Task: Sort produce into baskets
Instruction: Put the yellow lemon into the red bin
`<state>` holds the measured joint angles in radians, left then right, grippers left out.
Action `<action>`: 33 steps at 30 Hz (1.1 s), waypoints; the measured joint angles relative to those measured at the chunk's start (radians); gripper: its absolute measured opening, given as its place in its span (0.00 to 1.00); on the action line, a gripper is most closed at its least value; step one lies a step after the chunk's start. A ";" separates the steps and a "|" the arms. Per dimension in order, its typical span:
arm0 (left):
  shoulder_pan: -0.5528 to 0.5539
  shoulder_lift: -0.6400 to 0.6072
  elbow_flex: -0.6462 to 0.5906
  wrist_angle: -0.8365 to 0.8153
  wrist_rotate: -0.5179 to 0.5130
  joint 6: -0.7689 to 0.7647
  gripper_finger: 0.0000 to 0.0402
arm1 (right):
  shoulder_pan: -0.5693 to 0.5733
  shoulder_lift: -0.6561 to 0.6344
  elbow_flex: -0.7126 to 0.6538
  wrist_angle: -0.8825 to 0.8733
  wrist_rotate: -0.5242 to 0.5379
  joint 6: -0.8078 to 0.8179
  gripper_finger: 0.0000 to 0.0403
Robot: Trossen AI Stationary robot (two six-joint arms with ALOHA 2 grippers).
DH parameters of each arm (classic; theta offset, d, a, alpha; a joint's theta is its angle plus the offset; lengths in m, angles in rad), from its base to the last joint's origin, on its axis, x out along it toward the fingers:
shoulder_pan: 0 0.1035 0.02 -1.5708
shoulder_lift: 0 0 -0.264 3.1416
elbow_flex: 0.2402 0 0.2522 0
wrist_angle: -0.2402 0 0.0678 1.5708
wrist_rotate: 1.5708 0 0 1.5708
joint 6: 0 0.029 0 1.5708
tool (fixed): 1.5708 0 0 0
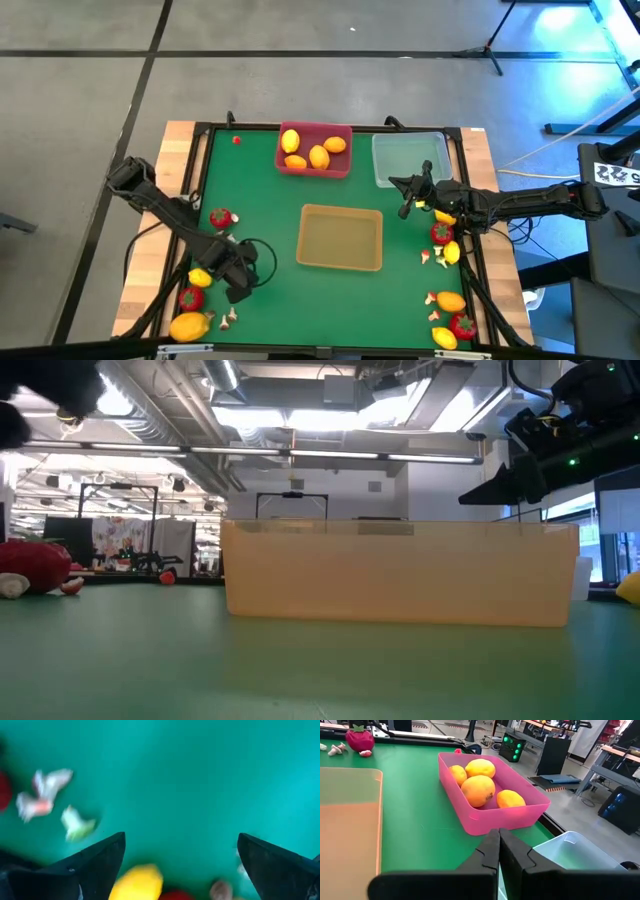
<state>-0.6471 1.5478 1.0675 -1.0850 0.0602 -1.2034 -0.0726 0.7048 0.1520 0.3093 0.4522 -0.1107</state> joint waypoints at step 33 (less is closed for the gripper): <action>-0.073 0.000 -0.231 -0.001 0.313 -0.029 0.92 | 0.000 0.000 0.000 0.002 0.000 0.004 0.02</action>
<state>-0.7200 1.5475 0.8365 -1.0857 0.3737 -1.2327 -0.0725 0.7049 0.1520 0.3112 0.4522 -0.1064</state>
